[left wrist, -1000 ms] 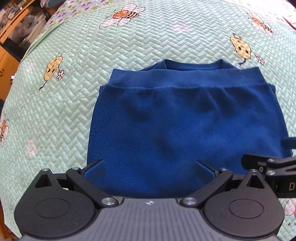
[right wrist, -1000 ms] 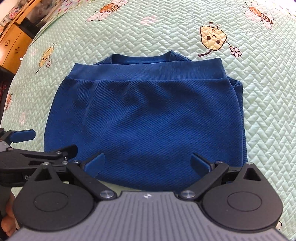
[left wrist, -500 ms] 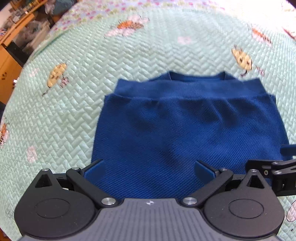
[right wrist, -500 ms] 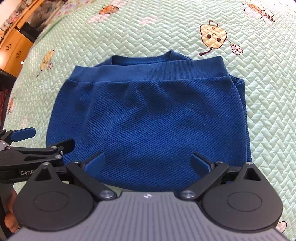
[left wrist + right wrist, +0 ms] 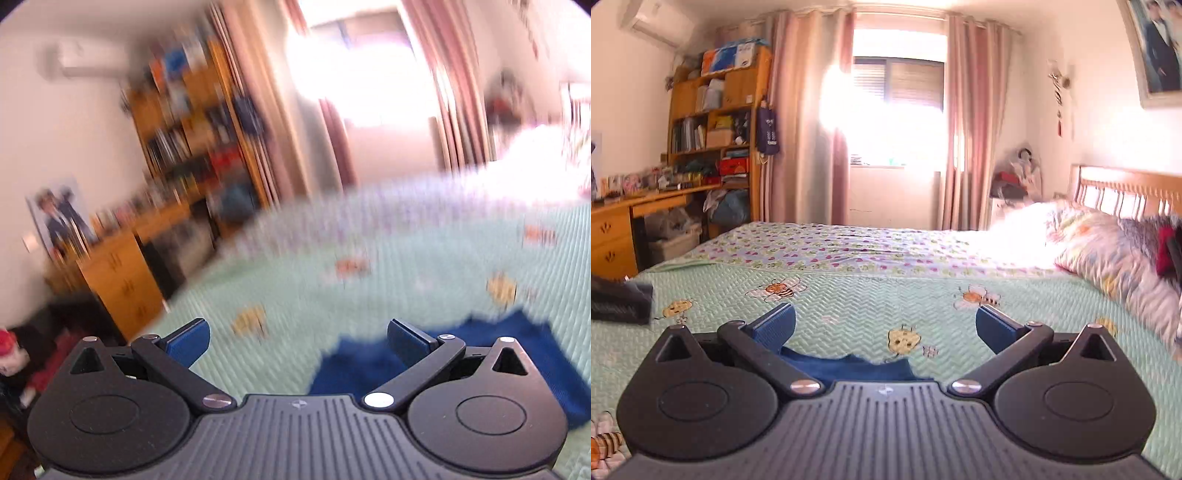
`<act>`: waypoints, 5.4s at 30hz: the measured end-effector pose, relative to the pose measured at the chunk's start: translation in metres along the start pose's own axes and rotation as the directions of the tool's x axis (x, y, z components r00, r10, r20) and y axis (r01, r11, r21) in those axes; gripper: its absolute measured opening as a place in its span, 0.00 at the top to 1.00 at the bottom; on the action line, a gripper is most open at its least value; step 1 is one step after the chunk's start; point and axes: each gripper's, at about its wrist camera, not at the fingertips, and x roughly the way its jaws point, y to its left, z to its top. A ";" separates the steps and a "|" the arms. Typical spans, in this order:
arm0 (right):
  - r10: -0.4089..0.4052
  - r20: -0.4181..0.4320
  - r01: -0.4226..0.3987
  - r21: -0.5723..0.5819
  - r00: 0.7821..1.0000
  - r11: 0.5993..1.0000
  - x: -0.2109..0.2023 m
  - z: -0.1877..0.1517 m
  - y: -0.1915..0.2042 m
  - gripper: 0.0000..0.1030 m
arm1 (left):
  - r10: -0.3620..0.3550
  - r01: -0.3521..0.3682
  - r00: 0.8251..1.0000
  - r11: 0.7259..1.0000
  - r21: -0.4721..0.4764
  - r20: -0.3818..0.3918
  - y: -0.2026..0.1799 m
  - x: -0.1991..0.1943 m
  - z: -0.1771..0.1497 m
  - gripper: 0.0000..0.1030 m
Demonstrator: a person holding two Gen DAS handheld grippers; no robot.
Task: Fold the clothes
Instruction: 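Lift both grippers above the folded sweater bundle, then grasp the folded sweater edges with both grippers, then lift the folded sweater with both grippers and carry it off the bed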
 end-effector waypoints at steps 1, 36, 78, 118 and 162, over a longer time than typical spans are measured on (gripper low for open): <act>0.019 -0.024 -0.019 0.016 1.000 1.000 -0.003 -0.006 -0.002 0.00 | -0.002 0.003 0.999 1.000 -0.018 0.041 0.003 -0.016 -0.002 0.01; 0.648 -0.312 -0.140 0.826 0.695 0.547 0.196 -0.158 -0.204 0.00 | -0.484 0.195 0.719 0.829 -0.524 -0.498 0.123 0.291 -0.160 0.07; 0.844 -0.363 -0.324 0.804 0.395 0.498 0.268 -0.152 -0.146 0.79 | -0.897 0.539 0.330 0.435 -0.721 -0.294 0.000 0.354 -0.159 0.77; 0.168 0.431 -0.459 0.863 0.887 0.212 -0.360 -0.198 -0.536 0.81 | -0.751 0.654 -0.609 -0.293 -0.697 -0.255 -0.509 -0.155 -0.062 0.82; -0.469 -0.054 0.004 0.994 0.881 -0.107 -0.500 -0.484 -0.555 0.27 | -0.853 0.866 -0.251 0.012 -0.499 -0.458 -0.513 -0.159 -0.106 0.07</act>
